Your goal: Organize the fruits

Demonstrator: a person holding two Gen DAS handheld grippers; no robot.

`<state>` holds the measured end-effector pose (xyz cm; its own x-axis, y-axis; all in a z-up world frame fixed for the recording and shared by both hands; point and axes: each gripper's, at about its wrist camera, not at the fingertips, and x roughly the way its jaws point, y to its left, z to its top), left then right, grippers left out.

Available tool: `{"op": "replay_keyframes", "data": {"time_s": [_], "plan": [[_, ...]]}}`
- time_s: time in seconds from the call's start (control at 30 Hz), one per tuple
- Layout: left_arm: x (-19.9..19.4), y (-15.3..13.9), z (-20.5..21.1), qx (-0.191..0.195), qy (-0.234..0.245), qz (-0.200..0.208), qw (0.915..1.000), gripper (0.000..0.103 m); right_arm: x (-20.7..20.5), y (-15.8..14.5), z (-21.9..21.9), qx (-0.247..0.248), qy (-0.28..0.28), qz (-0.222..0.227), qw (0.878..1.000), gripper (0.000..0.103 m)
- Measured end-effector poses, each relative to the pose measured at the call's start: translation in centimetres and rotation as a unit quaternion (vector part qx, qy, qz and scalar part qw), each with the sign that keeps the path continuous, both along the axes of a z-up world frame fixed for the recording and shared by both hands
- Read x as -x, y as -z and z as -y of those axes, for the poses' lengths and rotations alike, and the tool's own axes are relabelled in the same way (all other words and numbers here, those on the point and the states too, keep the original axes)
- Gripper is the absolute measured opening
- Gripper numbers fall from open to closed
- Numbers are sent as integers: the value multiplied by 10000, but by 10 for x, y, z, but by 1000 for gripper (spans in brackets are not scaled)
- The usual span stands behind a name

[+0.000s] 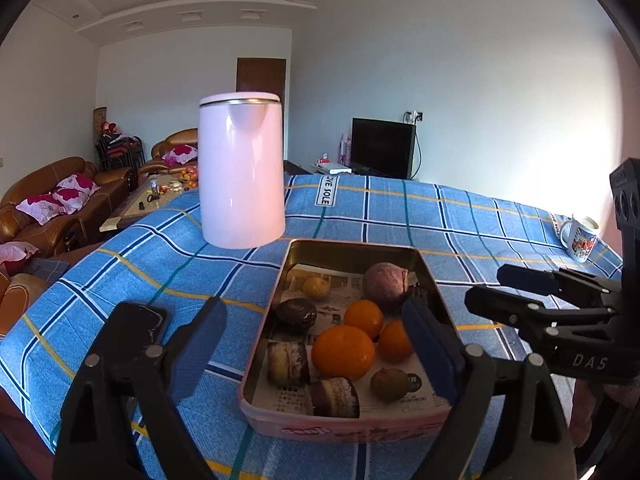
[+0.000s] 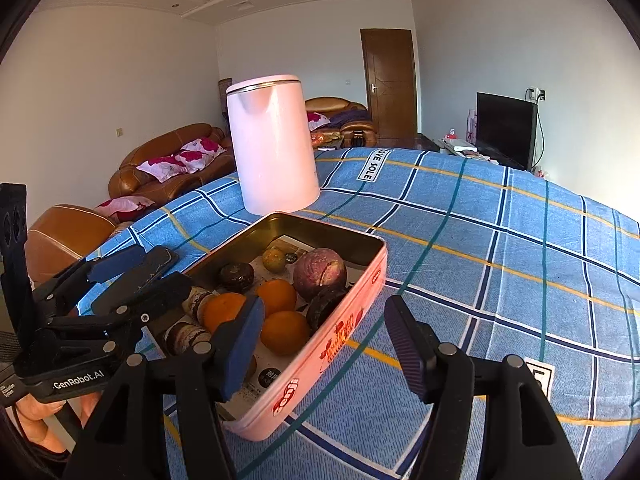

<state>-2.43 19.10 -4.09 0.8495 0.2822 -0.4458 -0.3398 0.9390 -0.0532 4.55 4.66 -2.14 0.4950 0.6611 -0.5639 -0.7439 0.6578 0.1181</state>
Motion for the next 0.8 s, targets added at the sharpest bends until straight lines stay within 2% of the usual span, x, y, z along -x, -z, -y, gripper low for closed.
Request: {"op": "replay_keyframes", "data": {"time_s": [0.17,0.47,0.8], "plan": [[6,-5,7,-37,16,125,9999,96,13,-11,23,-163,238,236,9993,75],[9,-5,28,-49,219,209,9995,100,44,-28,61,-318,453,635,9964,75],[7,-11,62,-293,494,181,9982,102,60,-37,91,-458,667,859,9930,76]]}}
